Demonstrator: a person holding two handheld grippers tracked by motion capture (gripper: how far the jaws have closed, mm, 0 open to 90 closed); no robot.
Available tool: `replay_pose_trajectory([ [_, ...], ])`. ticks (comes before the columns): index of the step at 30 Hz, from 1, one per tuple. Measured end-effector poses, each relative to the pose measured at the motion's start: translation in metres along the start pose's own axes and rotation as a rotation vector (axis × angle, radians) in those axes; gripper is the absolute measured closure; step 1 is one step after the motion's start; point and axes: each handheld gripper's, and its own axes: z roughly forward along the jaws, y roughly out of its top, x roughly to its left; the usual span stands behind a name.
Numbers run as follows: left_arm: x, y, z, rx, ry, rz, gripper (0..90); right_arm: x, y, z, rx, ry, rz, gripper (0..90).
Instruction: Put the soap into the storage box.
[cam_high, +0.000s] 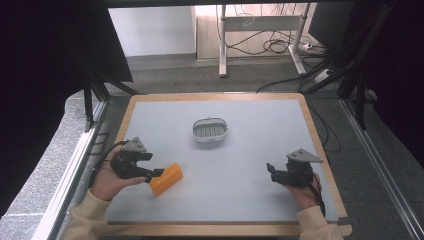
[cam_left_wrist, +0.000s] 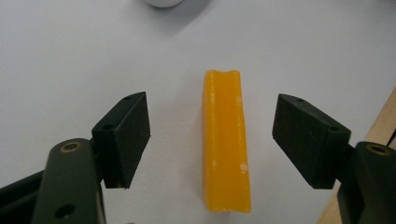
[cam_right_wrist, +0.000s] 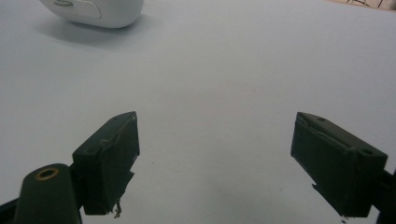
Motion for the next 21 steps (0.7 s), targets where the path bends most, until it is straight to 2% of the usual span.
replay_pose_trajectory([
  [11,-0.008,0.006,0.002,0.033,-0.011,0.027,26.9,0.003,0.001,0.004,0.014,-0.008,-0.025,15.8],
  [14,-0.013,0.008,0.008,0.062,-0.002,0.041,26.7,0.004,0.0,0.004,0.016,-0.009,-0.025,15.8],
  [21,-0.02,0.01,0.017,0.081,0.01,0.061,27.0,0.005,0.001,0.003,0.008,-0.023,-0.04,16.0],
])
